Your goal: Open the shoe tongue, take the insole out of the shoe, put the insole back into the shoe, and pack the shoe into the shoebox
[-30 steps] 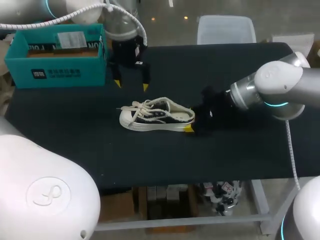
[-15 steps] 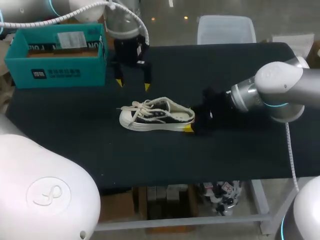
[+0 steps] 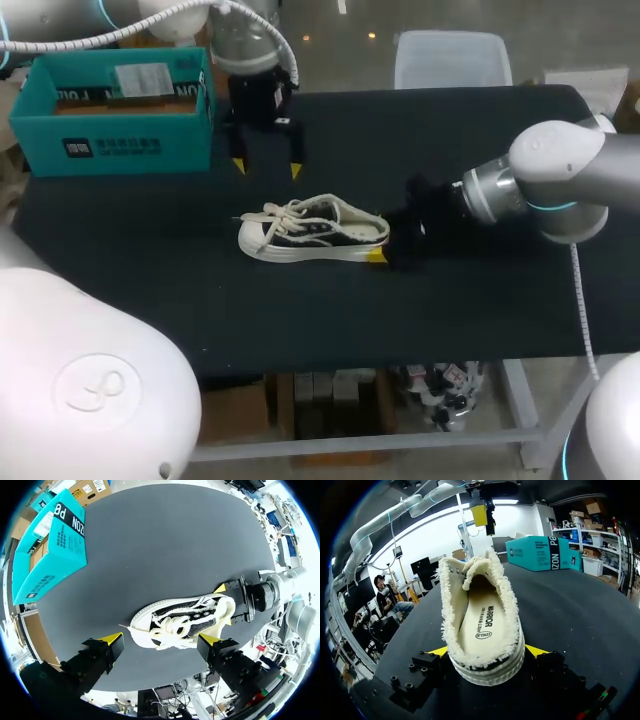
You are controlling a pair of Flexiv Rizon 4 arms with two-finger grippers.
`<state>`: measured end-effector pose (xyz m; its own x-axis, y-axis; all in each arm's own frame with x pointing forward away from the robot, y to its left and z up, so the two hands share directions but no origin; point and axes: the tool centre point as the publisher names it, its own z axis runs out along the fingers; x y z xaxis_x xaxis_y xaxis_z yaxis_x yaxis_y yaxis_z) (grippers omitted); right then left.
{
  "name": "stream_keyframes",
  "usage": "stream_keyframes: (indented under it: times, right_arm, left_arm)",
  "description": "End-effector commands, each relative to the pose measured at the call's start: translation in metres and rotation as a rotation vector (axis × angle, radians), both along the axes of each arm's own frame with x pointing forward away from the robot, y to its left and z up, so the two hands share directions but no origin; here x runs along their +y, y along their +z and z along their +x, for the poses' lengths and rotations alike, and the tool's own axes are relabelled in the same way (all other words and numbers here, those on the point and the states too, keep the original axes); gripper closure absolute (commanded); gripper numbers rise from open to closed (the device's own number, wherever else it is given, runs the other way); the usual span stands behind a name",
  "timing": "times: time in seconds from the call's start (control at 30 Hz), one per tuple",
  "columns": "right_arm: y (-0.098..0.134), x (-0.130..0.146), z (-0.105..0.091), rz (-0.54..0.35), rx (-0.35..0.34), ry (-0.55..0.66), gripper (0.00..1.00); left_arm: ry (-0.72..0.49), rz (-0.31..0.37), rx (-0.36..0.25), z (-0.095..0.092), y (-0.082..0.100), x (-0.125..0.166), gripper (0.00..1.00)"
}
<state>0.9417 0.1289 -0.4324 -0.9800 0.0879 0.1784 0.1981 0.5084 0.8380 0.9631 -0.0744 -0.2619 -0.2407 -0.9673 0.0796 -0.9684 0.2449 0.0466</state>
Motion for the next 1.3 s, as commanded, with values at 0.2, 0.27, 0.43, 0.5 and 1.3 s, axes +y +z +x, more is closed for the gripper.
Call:
stream_keyframes:
  times: [0.2, 0.27, 0.43, 0.5, 1.3]
  right_arm:
    - [-0.015, 0.005, 0.005, 0.003, 0.002, 0.002, 1.00]
    - [-0.015, 0.005, 0.005, 0.003, 0.002, 0.002, 1.00]
    - [-0.015, 0.005, 0.005, 0.003, 0.002, 0.002, 1.00]
    - [-0.015, 0.005, 0.005, 0.003, 0.002, 0.002, 1.00]
    - [-0.015, 0.005, 0.005, 0.003, 0.002, 0.002, 1.00]
  left_arm:
    - [-0.075, 0.094, -0.072, -0.021, 0.002, -0.039, 0.00]
    - [-0.080, 0.101, -0.071, -0.020, -0.002, -0.043, 0.00]
    - [-0.128, 0.110, -0.055, -0.015, -0.011, -0.055, 0.00]
    - [-0.126, 0.114, -0.052, -0.013, -0.014, -0.058, 0.00]
    - [-0.075, 0.154, 0.000, -0.036, -0.047, -0.088, 0.20]
